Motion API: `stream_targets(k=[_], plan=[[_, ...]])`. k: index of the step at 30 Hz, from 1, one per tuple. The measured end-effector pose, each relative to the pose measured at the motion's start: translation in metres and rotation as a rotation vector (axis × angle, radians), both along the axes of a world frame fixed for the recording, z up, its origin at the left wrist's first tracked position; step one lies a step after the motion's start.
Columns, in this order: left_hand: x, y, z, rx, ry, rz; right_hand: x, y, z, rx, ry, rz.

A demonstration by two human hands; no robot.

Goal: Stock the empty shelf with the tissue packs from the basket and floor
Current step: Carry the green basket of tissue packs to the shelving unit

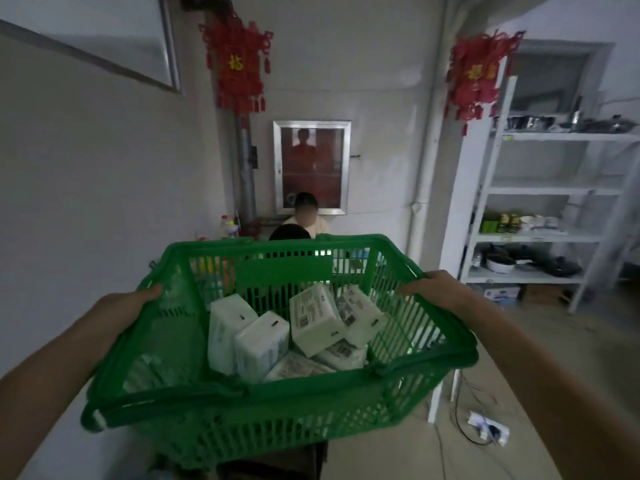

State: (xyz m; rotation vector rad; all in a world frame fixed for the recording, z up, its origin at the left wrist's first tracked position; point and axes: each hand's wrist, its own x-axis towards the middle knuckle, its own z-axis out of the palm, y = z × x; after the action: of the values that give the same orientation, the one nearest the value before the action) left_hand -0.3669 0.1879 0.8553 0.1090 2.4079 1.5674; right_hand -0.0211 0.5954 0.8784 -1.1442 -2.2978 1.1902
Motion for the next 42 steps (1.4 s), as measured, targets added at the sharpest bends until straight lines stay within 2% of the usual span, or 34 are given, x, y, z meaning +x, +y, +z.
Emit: stream_targets(k=[4, 8, 13, 19, 33, 42], plan=[[0.078, 0.087, 0.029, 0.052, 0.003, -0.152, 0.07, 0.053, -0.006, 0.019, -0.058, -0.079], [0.121, 0.177, 0.028, 0.087, 0.056, -0.262, 0.138, 0.114, -0.006, 0.006, -0.069, -0.144], [0.147, 0.29, 0.013, 0.03, 0.061, -0.329, 0.211, 0.188, -0.019, -0.06, -0.015, -0.229], [0.162, 0.41, -0.01, 0.048, 0.029, -0.406, 0.273, 0.253, -0.041, -0.113, 0.045, -0.368], [0.14, 0.624, -0.026, 0.036, 0.064, -0.645, 0.305, 0.348, -0.053, -0.128, 0.082, -0.713], [0.153, 0.774, -0.041, 0.006, 0.036, -0.771, 0.338, 0.429, -0.067, -0.177, 0.157, -0.834]])
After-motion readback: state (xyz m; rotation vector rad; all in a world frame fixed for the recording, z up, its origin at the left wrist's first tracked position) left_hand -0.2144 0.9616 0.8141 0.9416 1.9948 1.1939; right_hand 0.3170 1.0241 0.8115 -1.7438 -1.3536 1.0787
